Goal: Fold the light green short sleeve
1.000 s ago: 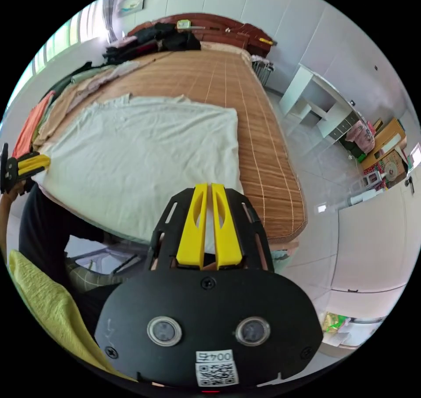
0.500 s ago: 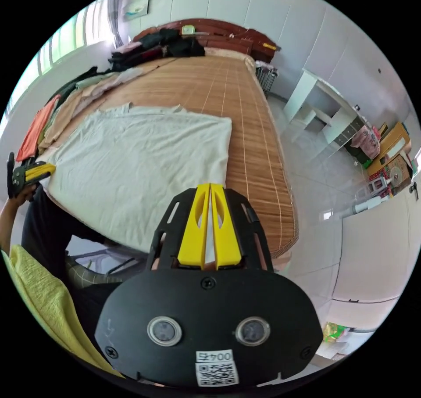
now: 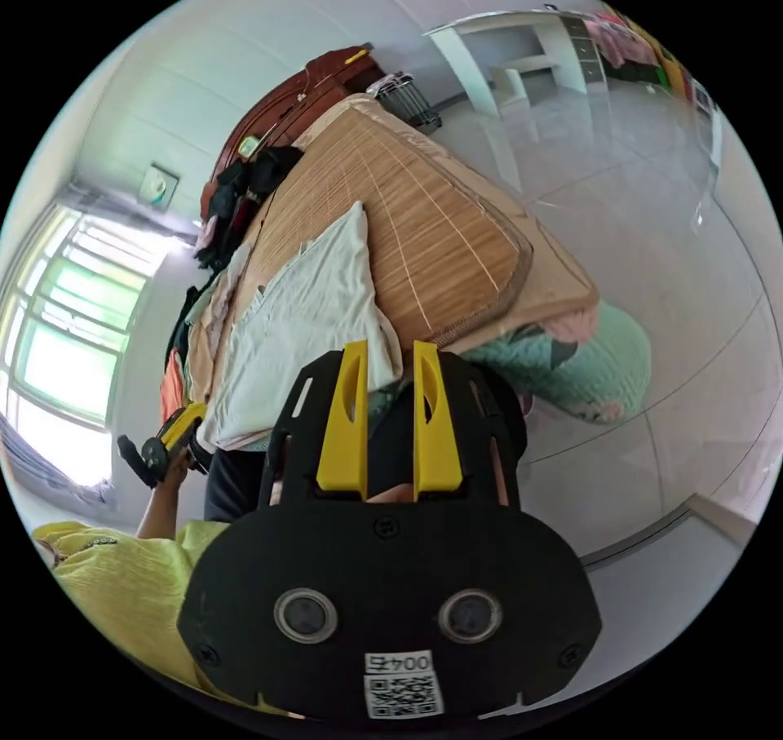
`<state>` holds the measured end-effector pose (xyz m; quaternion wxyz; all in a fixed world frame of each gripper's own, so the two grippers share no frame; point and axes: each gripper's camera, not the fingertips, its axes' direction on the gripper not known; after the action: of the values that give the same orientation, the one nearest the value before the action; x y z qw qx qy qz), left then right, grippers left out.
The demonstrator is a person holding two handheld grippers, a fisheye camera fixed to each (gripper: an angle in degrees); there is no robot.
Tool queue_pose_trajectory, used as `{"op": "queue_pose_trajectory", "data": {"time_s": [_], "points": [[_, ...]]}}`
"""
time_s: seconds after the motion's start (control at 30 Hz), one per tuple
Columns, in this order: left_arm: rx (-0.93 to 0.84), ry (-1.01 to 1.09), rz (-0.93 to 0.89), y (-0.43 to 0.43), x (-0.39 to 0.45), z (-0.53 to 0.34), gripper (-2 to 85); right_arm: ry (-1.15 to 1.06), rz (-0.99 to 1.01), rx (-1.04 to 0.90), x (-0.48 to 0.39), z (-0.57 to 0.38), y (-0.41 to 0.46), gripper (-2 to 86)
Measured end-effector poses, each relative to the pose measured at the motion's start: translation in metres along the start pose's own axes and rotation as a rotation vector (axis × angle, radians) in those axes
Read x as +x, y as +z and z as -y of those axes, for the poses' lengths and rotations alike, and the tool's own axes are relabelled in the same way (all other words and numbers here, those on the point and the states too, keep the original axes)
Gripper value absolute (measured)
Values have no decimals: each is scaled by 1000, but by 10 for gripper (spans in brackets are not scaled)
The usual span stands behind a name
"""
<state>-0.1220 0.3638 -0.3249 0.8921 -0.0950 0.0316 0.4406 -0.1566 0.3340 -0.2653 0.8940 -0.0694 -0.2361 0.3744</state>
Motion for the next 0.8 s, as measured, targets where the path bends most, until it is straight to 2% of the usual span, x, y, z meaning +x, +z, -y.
{"op": "queue_pose_trajectory", "data": {"time_s": [0.1,0.2,0.27,0.47,0.6,0.8], "points": [[47,67,-44,-7,20,40,91,47,40,-3,23,-5,9,109],[132,162,-162,-14,60,97,114,88,105,-18,43,-2,16,112],[157,241,-152,-15,88,125,120,100,107,-33,53,0,19,104],[181,392,-177,-6,159,202,132,112,154,-5,86,1,4,28],[178,392,-134,-3,179,240,137,84,243,6,96,8,-11,-3],[113,358,-172,19,181,270,140,69,230,-10,114,21,-11,-7]]}}
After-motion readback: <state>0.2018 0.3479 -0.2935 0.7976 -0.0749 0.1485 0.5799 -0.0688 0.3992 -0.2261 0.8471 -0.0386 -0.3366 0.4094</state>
